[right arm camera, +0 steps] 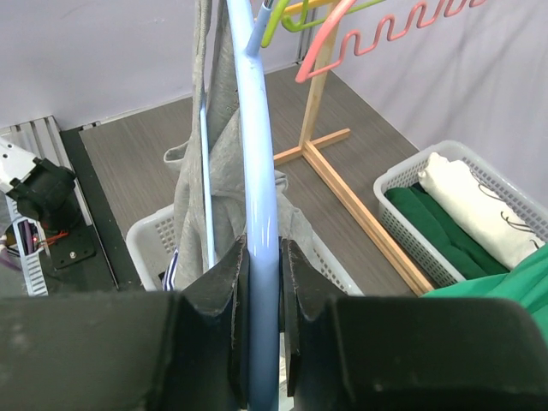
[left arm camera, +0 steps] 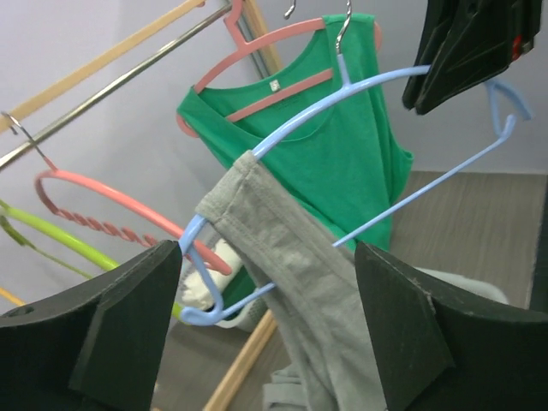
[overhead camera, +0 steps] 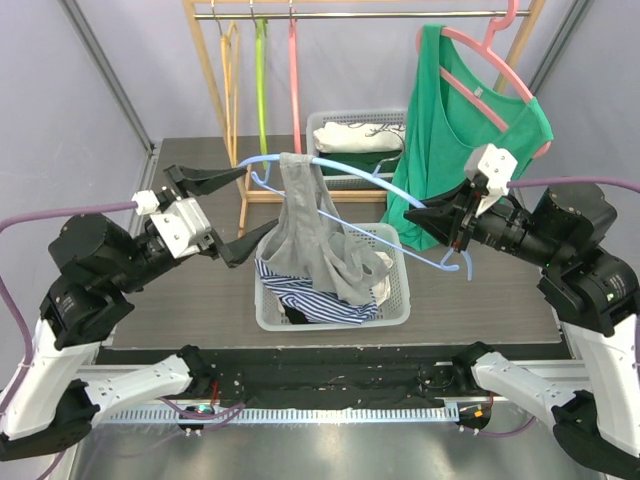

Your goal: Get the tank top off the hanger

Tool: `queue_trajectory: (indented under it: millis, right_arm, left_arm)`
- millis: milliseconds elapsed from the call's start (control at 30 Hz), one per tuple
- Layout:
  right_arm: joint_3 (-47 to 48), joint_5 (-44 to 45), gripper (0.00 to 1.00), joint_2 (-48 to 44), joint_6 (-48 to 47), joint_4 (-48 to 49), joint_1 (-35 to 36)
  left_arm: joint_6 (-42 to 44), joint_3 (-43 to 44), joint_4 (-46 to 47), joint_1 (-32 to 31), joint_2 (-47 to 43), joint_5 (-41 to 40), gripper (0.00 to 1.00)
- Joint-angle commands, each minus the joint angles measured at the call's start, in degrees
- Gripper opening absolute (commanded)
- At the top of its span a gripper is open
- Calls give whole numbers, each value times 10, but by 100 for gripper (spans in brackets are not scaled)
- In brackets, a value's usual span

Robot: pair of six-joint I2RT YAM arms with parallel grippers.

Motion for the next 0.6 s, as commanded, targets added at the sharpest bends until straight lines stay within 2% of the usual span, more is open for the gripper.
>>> queue_trajectory:
  millis: [0,167,267,400,567]
  right_arm:
    - [27,8,1,8,-2,42,-1]
    - [24,15,1,9,-9,40,-1]
    - [24,18,1,9,-14,38,-2]
    - [23,16,1,6,-15,38,-1]
    - [21,6,1,4,-10,42,-1]
  left_arm:
    - [-111,-24,-6,4,8,2,82]
    - [-161,-43,3,4,23,3,57]
    - [-170,-48,14,3,30,-26,50]
    - [-170,-61,38,4,35,-56,48]
    - [-162,-55,61,3,56,-79,39]
